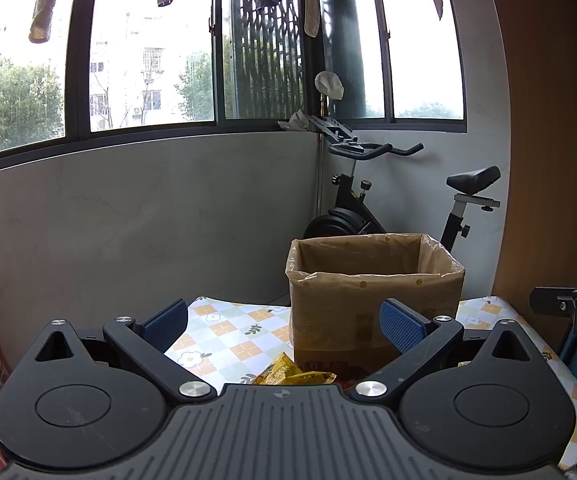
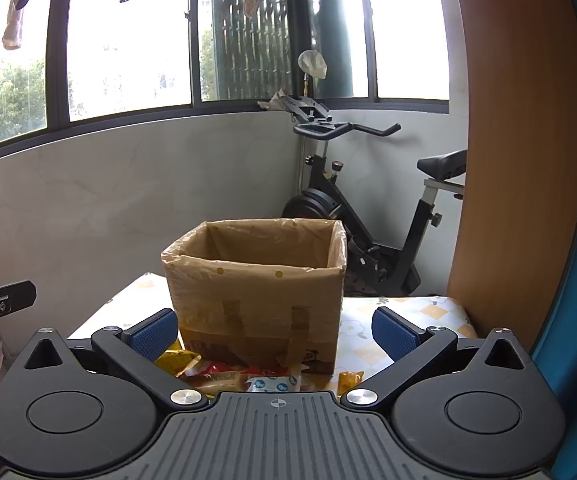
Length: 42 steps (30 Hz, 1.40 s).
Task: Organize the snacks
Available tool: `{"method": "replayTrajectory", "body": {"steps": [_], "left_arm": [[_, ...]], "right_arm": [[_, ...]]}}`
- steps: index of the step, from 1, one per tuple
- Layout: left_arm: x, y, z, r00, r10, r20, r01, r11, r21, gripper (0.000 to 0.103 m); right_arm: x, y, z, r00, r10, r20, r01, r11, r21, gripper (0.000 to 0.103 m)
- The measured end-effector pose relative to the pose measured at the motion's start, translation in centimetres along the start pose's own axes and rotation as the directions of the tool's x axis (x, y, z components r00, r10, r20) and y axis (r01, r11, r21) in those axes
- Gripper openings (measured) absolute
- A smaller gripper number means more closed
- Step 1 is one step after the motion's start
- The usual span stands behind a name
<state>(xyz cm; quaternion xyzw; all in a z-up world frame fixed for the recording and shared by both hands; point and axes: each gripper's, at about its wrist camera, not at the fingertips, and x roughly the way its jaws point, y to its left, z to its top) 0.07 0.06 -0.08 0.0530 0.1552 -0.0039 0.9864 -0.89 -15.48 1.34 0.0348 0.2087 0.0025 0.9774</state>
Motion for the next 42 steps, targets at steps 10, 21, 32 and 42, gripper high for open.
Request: {"method": "replayTrajectory", "body": {"steps": [10,21,32,42], "left_arm": [[0.01,-0.11,-0.08,1.0,-0.004,-0.003,0.004,1.0,-0.003,0.103],[-0.01,-0.16,-0.03,1.0,-0.005,-0.006,0.005,1.0,-0.007,0.103],[-0.02,-0.17,-0.06,1.0,-0.005,-0.005,0.005,1.0,-0.007,0.103],[0.0,-0.11,-0.05,1.0,-0.005,-0.006,0.005,1.0,-0.008,0.103]], "right_arm": [[0.03,-0.03,-0.07,1.0,-0.001,0.002,0.001,1.0,-0.002,0.103],[0.03,0.0,-0.15,1.0,-0.001,0.003,0.001,1.0,-0.004,0.103],[0.0,0.07,-0.26,1.0,-0.002,0.001,0.002,1.0,-0.005,0.103],[0.0,0.1,-0.29,1.0,-0.002,0.0,0.002,1.0,-0.005,0.103]]}}
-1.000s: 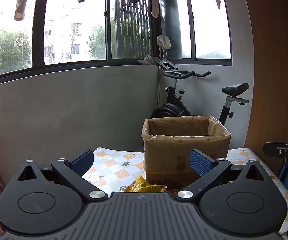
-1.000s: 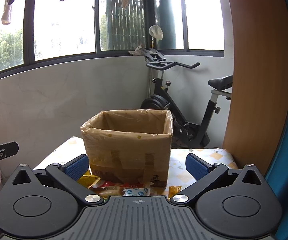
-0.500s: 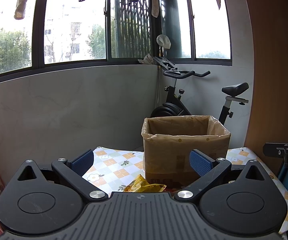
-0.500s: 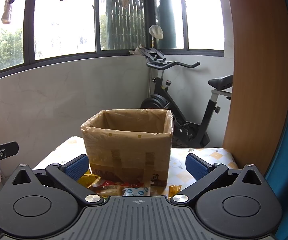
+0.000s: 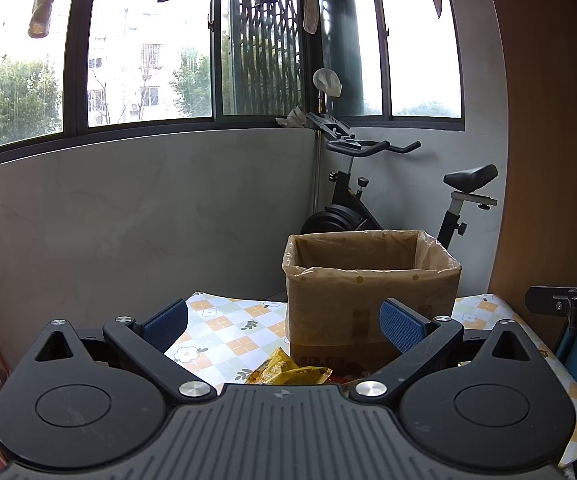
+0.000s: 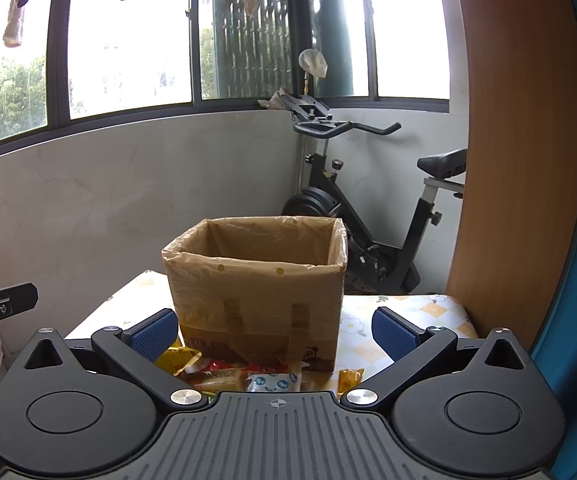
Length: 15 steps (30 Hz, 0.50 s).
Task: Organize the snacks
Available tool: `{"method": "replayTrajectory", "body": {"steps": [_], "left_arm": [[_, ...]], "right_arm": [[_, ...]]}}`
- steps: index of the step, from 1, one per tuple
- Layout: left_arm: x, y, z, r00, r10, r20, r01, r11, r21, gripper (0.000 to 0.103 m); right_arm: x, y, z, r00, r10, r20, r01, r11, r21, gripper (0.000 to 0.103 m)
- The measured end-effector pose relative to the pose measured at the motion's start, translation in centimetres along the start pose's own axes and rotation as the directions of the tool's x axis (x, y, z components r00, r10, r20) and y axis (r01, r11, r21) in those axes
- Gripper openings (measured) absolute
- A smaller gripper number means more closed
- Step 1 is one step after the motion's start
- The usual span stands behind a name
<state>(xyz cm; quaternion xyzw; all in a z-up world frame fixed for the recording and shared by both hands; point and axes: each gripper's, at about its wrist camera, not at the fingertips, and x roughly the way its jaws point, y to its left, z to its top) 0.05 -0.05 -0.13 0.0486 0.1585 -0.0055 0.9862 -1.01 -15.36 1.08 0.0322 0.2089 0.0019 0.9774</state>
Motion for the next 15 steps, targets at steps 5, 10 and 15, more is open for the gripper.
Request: {"method": "replayTrajectory", "body": {"steps": [5,10,15], "left_arm": [[-0.05,-0.12,-0.09,1.0,0.0,-0.005,0.0,1.0,-0.004,0.103],[-0.1,-0.27,-0.18,1.0,0.0,-0.013,0.0,1.0,-0.011,0.103],[0.27,0.19,-0.04,1.0,0.001,-0.028,-0.002,1.0,-0.027,0.103]], "right_arm": [[-0.02,-0.04,-0.06,1.0,0.003,-0.002,-0.003,1.0,0.002,0.103],[0.07,0.04,-0.17,1.0,0.003,-0.004,-0.003,1.0,0.002,0.103],[0.23,-0.11,-0.51,1.0,0.014,-0.002,-0.014,1.0,0.013,0.103]]}}
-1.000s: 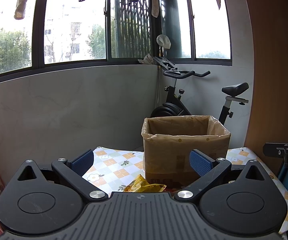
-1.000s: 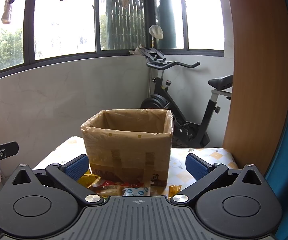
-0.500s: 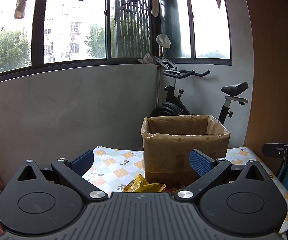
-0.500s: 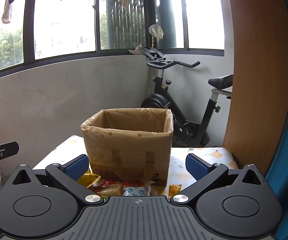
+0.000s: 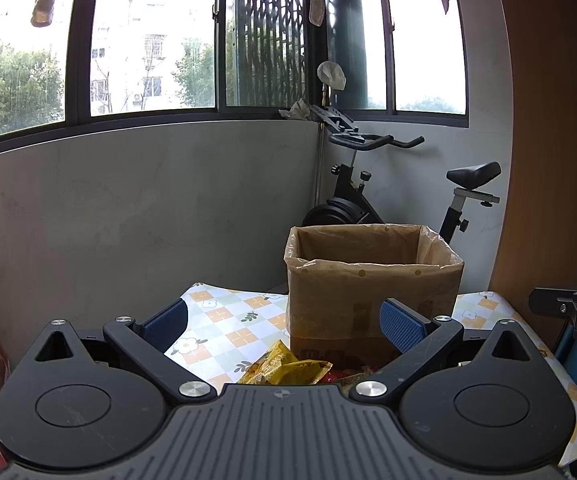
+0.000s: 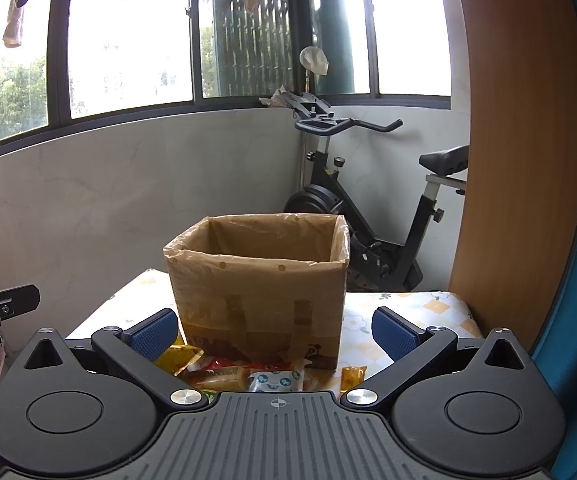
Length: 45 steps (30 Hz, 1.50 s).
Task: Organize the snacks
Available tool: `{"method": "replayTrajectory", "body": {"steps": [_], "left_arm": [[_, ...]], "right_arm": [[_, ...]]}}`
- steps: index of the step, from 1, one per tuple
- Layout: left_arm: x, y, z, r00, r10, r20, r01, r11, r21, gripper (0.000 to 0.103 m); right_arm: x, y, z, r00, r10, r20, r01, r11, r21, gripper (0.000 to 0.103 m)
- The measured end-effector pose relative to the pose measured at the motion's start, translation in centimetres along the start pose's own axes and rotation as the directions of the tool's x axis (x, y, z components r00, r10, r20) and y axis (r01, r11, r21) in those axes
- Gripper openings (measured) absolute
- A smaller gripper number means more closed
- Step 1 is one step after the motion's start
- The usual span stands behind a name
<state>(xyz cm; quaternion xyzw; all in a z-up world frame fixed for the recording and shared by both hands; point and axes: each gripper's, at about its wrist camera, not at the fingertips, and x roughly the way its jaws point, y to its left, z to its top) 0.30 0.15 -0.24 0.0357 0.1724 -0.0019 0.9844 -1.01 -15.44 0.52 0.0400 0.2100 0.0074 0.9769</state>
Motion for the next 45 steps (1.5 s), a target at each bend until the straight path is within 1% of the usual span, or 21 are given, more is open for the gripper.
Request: {"method": "replayTrajectory", "body": {"steps": [2,4,9,11,13,15,17,20,25,26,29,33,37,41,43,45], "left_arm": [[0.3,0.4,0.1,1.0,0.013,0.003,-0.013,1.0,-0.013,0.103],[0.8,1.2,0.0,0.999,0.041,0.01,-0.04,0.999,-0.028,0.103],[2.6,3.5,-0.8,0.992,0.129,0.017,-0.127,0.989,-0.08,0.103],[3.5,4.4,-1.5,0.989,0.15,0.012,-0.148,0.983,-0.11,0.103],[4.4,5.6,-2.3,0.985,0.17,0.002,-0.168,0.974,-0.151,0.103],[5.2,6.3,-3.2,0.983,0.185,-0.015,-0.184,0.966,-0.18,0.103],[6.1,7.0,-4.3,0.982,0.184,-0.032,-0.187,0.961,-0.205,0.103],[7.3,7.2,-5.8,0.981,0.185,-0.058,-0.193,0.962,-0.195,0.103],[9.9,7.0,-8.1,0.973,0.198,-0.117,-0.215,0.964,-0.156,0.103],[10.4,7.1,-8.6,0.972,0.195,-0.129,-0.214,0.964,-0.158,0.103],[11.4,7.4,-10.0,0.974,0.153,-0.165,-0.182,0.968,-0.175,0.102],[11.9,7.7,-11.6,0.98,0.091,-0.179,-0.125,0.975,-0.185,0.102],[12.1,7.1,-13.3,0.98,0.04,-0.192,-0.076,0.981,-0.179,0.102],[13.0,6.6,-14.3,0.977,-0.016,-0.214,-0.025,0.982,-0.187,0.102],[13.7,6.3,-14.5,0.973,-0.039,-0.228,-0.003,0.983,-0.184,0.101],[14.0,5.9,-14.7,0.971,-0.052,-0.232,0.014,0.986,-0.166,0.099]], "right_arm": [[0.3,-0.4,-0.1,1.0,0.016,0.015,-0.016,1.0,0.014,0.103],[0.5,-1.0,-0.7,0.998,0.027,0.054,-0.028,0.999,0.018,0.103],[2.5,-3.2,-4.2,0.987,-0.002,0.163,-0.004,0.999,0.035,0.103],[3.9,-3.9,-6.0,0.988,-0.02,0.154,0.017,1.0,0.024,0.103],[5.6,-4.4,-7.7,0.994,-0.031,0.105,0.031,1.0,-0.002,0.103],[7.6,-4.8,-9.5,0.999,-0.034,0.03,0.035,0.999,-0.014,0.103],[9.8,-4.9,-11.2,0.997,-0.042,-0.059,0.041,0.999,-0.014,0.103],[12.8,-5.2,-13.1,0.985,-0.031,-0.172,0.032,0.999,0.003,0.103],[16.8,-4.9,-15.4,0.958,-0.019,-0.285,0.024,1.0,0.014,0.103],[17.4,-4.9,-15.9,0.954,-0.015,-0.299,0.019,1.0,0.009,0.103],[18.9,-4.6,-17.0,0.939,-0.001,-0.343,0.0,1.0,-0.001,0.103],[19.6,-4.6,-18.1,0.929,0.032,-0.368,-0.023,0.999,0.028,0.103],[20.3,-4.4,-18.9,0.92,0.058,-0.389,-0.046,0.998,0.039,0.103],[20.5,-4.9,-19.3,0.919,0.083,-0.386,-0.058,0.995,0.078,0.102],[20.4,-5.1,-19.4,0.922,0.104,-0.374,-0.074,0.993,0.093,0.098],[20.0,-5.1,-19.5,0.931,0.092,-0.354,-0.068,0.994,0.082,0.092]]}}
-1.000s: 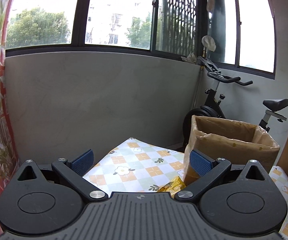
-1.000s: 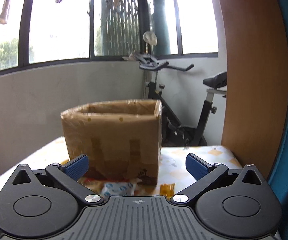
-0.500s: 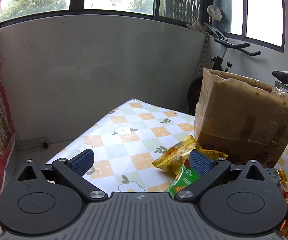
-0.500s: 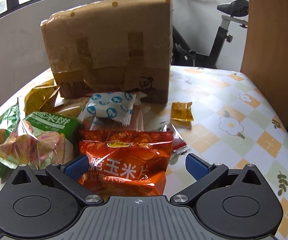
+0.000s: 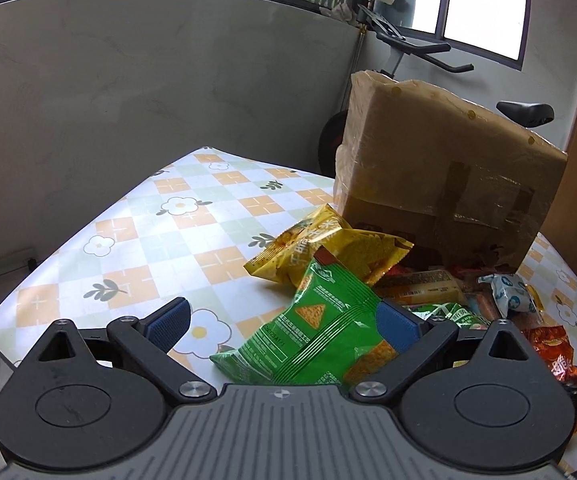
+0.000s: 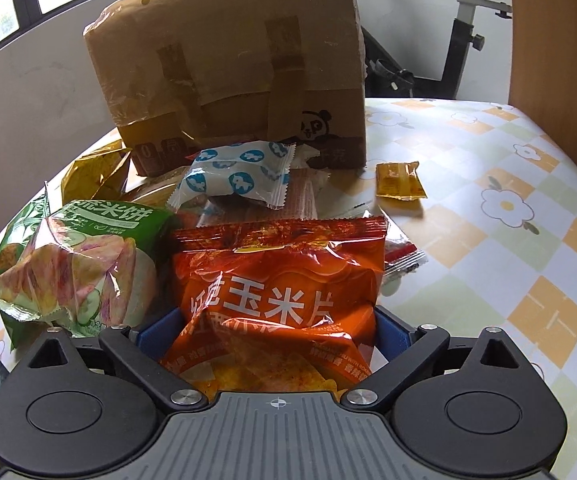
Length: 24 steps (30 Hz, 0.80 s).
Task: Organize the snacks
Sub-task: 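Move left tool to the green chip bag while right tool reaches the orange corn-chip bag, then close left tool on the green chip bag while right tool grasps the orange bag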
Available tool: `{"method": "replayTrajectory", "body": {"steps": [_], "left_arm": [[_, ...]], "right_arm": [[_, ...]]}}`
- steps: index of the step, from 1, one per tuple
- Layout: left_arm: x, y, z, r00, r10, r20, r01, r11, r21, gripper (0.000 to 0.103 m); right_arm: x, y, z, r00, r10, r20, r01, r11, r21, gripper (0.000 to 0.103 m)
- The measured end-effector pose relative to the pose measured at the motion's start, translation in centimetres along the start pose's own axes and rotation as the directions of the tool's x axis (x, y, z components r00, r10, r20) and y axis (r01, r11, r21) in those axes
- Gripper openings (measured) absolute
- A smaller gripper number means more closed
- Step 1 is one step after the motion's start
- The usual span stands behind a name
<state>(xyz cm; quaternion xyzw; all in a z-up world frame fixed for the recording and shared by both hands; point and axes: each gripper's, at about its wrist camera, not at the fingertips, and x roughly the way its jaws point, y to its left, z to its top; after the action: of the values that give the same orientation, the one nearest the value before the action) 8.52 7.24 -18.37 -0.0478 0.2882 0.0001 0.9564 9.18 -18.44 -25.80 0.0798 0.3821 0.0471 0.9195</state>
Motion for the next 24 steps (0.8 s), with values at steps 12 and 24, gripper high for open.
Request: {"method": "replayTrajectory", "body": {"steps": [12,24], "left_arm": [[0.9,0.8,0.9,0.999,-0.029,0.014,0.029,0.999,0.029,0.097],[1.8,0.5,-1.0,0.989,-0.147,-0.024,0.149,0.965,0.214,0.097]], "right_arm": [[-1.3,-1.0,0.0,0.996,-0.05,0.075,0.048,0.998,0.03,0.073],[-1.3,-1.8,-0.2,0.996,-0.059,0.069,0.054,0.996,0.068,0.073]]}}
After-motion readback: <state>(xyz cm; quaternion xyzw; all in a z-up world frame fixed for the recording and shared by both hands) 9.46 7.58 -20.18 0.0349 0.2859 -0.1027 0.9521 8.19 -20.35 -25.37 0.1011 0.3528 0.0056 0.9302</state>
